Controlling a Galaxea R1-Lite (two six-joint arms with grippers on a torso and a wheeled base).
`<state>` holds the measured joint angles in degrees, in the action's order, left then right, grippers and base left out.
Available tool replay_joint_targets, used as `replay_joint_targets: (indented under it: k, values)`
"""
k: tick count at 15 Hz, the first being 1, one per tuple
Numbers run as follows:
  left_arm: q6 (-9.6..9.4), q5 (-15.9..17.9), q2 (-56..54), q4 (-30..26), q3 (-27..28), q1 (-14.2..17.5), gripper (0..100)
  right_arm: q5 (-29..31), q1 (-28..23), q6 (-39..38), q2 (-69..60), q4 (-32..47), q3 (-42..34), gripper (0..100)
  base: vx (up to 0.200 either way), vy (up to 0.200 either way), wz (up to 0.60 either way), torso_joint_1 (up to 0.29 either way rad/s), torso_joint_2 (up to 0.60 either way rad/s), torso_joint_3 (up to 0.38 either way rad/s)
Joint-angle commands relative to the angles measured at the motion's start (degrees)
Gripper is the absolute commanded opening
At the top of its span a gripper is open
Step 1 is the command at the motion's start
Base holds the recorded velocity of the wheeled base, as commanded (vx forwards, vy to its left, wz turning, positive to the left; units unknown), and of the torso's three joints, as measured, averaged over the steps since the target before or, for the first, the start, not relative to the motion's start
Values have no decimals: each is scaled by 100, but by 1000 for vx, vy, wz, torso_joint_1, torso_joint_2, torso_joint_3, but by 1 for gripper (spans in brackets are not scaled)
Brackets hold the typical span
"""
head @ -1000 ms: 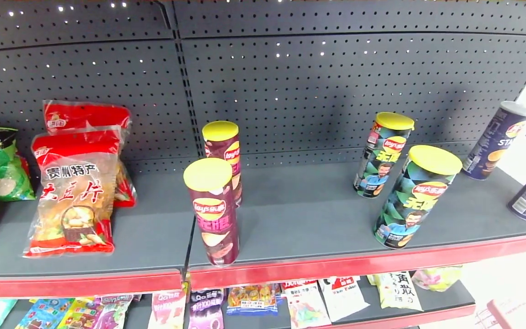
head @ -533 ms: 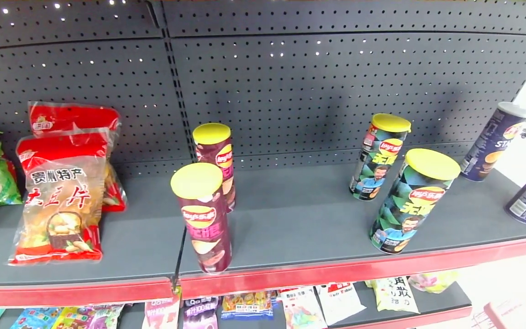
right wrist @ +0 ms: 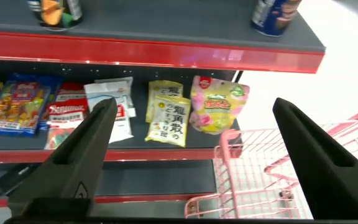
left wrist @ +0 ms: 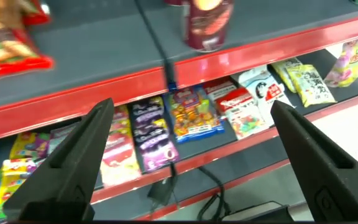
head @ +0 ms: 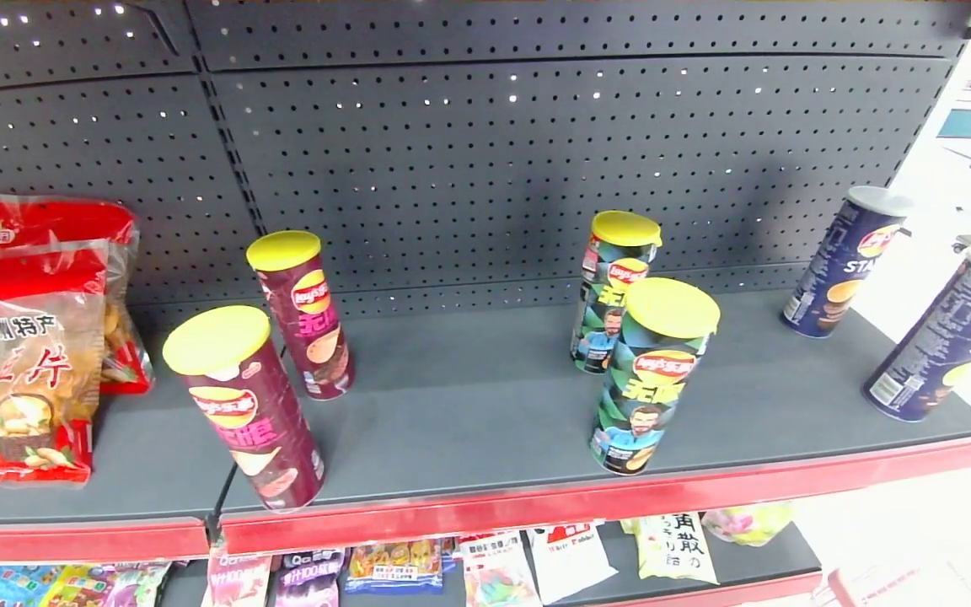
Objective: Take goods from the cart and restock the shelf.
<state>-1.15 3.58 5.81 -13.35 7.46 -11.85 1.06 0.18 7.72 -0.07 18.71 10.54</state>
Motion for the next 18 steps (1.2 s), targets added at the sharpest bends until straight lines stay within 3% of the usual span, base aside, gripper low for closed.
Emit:
replay_joint_targets:
  k: [1, 6, 18]
  values:
    - [0, 2, -1, -1, 1, -2, 100, -1, -1, 2, 7, 1, 0, 100, 0, -200, 0, 2, 2, 2]
    - [0, 11, -1, -1, 1, -2, 100, -1, -1, 2, 7, 1, 0, 100, 0, -200, 0, 2, 1, 3]
    - [9, -68, -1, -1, -8, -2, 100, 43, -1, -192, 7, -61, -61, 100, 0, 0, 0, 0, 0, 0]
